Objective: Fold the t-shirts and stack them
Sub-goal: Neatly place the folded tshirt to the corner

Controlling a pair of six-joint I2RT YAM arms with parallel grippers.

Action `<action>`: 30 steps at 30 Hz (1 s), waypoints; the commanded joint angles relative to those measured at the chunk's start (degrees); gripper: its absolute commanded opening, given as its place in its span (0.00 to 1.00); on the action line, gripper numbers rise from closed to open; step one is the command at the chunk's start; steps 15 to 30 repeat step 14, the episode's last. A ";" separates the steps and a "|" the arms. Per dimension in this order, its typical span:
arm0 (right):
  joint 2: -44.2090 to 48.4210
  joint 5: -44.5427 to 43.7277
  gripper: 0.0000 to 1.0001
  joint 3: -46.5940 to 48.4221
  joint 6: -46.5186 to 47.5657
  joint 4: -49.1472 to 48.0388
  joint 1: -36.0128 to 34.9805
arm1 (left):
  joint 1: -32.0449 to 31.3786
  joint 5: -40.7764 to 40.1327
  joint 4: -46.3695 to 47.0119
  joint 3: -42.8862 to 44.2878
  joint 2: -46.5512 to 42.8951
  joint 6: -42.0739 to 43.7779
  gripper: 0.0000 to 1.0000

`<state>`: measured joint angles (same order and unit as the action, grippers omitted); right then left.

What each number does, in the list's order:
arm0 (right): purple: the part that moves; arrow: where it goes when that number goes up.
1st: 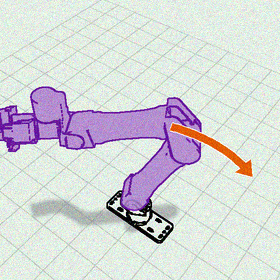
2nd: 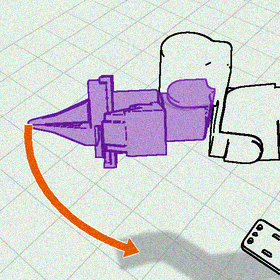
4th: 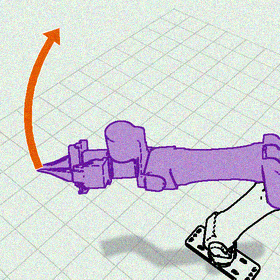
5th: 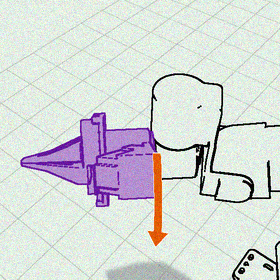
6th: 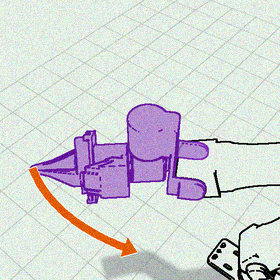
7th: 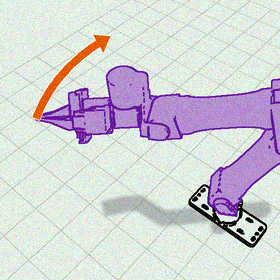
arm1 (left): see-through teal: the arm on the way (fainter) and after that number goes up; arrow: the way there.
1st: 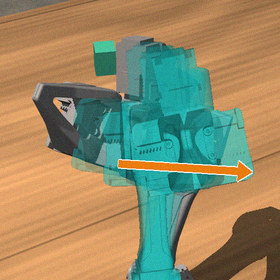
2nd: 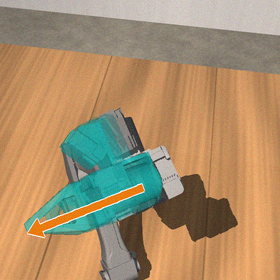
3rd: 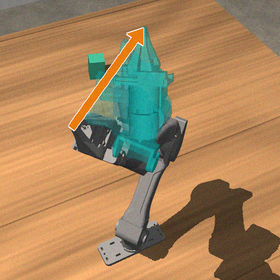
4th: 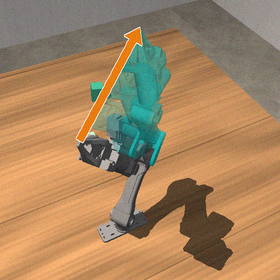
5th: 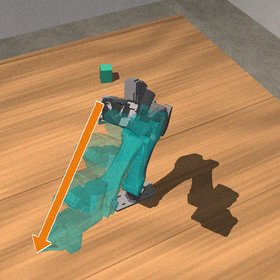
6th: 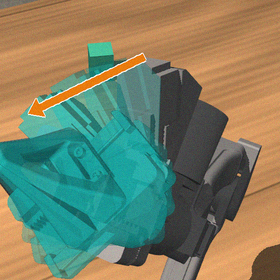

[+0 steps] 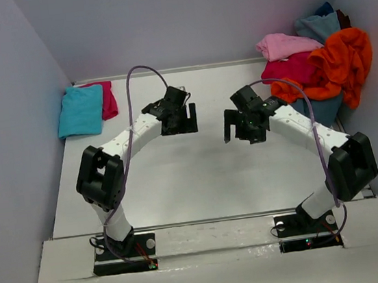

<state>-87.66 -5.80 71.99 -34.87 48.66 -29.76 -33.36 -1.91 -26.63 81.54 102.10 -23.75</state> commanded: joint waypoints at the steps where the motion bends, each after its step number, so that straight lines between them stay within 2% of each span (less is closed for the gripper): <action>1: 3.63 -0.70 1.00 -2.02 -0.81 -4.80 -0.56 | -2.83 -1.68 0.53 -0.50 -4.02 -1.04 0.87; 8: 3.02 -0.44 1.00 -0.71 0.50 -5.25 -0.56 | -3.46 -2.13 -1.93 0.46 -3.23 -0.34 0.88; 14: 0.04 -0.18 1.00 5.69 0.42 -4.46 -0.56 | -3.46 0.32 -2.20 0.12 -3.75 2.03 0.88; 30: 0.04 -0.18 1.00 5.69 0.42 -4.46 -0.56 | -3.46 0.32 -2.20 0.12 -3.75 2.03 0.88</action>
